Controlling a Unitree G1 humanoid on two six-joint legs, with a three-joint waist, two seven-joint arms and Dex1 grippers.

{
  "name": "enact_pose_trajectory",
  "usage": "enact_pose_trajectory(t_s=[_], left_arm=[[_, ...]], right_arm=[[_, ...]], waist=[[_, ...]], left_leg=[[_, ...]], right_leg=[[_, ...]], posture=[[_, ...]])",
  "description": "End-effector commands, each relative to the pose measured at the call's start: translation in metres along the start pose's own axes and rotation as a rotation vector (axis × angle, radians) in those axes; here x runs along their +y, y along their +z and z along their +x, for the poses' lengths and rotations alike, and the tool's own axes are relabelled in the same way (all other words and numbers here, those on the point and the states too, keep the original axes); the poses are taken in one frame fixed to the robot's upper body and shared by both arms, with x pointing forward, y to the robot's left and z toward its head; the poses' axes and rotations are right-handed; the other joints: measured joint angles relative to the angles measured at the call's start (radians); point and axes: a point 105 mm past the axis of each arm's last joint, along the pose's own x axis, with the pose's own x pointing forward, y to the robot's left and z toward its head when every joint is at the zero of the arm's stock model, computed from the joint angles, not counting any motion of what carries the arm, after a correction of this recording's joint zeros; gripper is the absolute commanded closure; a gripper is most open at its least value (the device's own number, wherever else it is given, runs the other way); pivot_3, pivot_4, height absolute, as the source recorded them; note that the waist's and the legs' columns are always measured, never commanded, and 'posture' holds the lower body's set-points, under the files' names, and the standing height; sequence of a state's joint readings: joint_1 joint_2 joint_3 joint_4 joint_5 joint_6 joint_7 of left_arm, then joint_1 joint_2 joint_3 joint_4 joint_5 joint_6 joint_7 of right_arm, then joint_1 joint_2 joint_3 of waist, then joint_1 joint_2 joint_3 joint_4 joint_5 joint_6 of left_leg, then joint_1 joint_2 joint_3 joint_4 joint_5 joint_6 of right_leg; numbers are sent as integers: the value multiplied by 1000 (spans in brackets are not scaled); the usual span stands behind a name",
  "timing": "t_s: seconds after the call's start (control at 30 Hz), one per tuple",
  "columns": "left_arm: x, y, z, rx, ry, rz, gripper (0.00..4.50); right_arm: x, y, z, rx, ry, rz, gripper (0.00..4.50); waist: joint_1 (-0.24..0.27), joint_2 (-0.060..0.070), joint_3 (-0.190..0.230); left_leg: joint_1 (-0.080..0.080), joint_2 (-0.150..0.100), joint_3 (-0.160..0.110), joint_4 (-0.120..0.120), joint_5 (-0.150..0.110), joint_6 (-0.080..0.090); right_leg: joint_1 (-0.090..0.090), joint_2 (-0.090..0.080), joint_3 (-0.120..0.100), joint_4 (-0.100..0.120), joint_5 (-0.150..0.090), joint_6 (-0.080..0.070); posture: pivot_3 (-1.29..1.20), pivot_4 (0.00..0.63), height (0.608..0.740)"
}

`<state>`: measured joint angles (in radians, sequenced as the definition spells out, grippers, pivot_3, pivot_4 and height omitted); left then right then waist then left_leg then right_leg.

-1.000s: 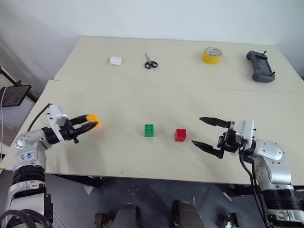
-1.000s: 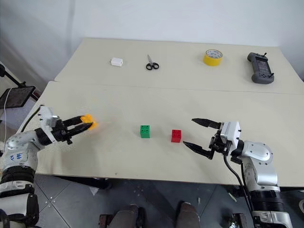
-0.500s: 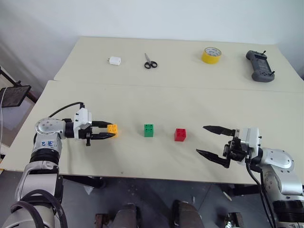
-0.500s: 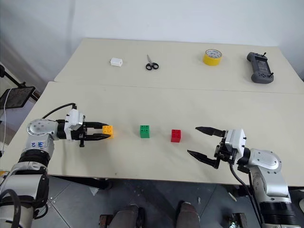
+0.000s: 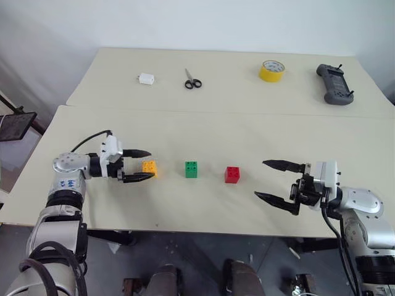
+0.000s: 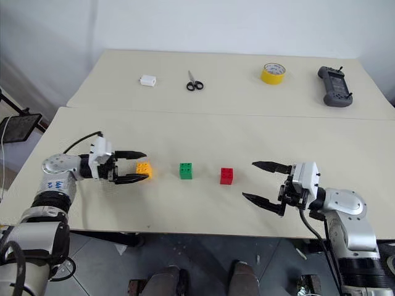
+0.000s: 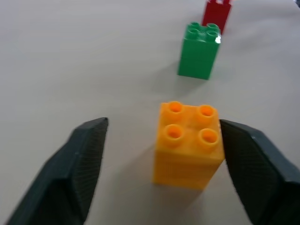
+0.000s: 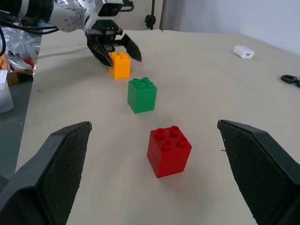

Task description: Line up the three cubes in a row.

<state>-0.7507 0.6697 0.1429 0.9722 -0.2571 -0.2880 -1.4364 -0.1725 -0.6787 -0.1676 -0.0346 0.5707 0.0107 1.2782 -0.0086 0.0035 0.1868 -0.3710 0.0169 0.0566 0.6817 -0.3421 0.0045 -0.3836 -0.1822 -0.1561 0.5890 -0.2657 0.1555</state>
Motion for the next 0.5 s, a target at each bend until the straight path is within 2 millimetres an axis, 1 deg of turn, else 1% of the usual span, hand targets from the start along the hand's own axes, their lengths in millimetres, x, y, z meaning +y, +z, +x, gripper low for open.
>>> enact_pose_trajectory(t_s=[0.03, 0.1, 0.17, 0.27, 0.33, 0.5], left_arm=[[9, 9, -33, 12, 138, -38, 546], [4, 19, -46, -9, 166, -14, 546], [-2, 30, -53, -32, 185, 27, 546], [-7, 35, -53, -32, 193, 42, 546], [-9, 33, -51, -4, 189, 44, 546], [-12, 37, -53, -6, 190, 99, 546]], right_arm=[[-3, 13, -7, 25, 51, -46, 0], [-6, 18, -9, 39, 68, -61, 0], [-9, 19, -10, 48, 83, -50, 0], [-11, 17, -8, 51, 99, -39, 0], [-11, 14, -7, 53, 115, -48, 0], [-15, 17, -5, 24, 112, -61, 0]], waist=[[-1, 0, 0], [-1, 0, 0], [4, 0, 0], [18, 0, 0], [25, 0, 0], [20, 0, 0]], left_leg=[[0, 0, 0, 0, 0, 0], [0, 0, 0, 0, 0, 0], [0, 0, 0, 1, 0, 0], [0, 0, -1, 2, 0, 0], [0, 0, 0, 2, 0, 0], [0, 0, 1, 1, 0, 0]], right_leg=[[0, 0, 0, 0, 0, 0], [0, 0, 0, 0, 0, 0], [0, 0, 1, 0, 0, 0], [1, 0, 0, 0, 0, 0], [1, -1, 0, 0, 0, 0], [0, 0, 1, 0, 0, 0]], posture=[[0, 150, 740], [0, 150, 740], [0, 150, 740], [0, 150, 740], [0, 150, 740], [0, 150, 740]])
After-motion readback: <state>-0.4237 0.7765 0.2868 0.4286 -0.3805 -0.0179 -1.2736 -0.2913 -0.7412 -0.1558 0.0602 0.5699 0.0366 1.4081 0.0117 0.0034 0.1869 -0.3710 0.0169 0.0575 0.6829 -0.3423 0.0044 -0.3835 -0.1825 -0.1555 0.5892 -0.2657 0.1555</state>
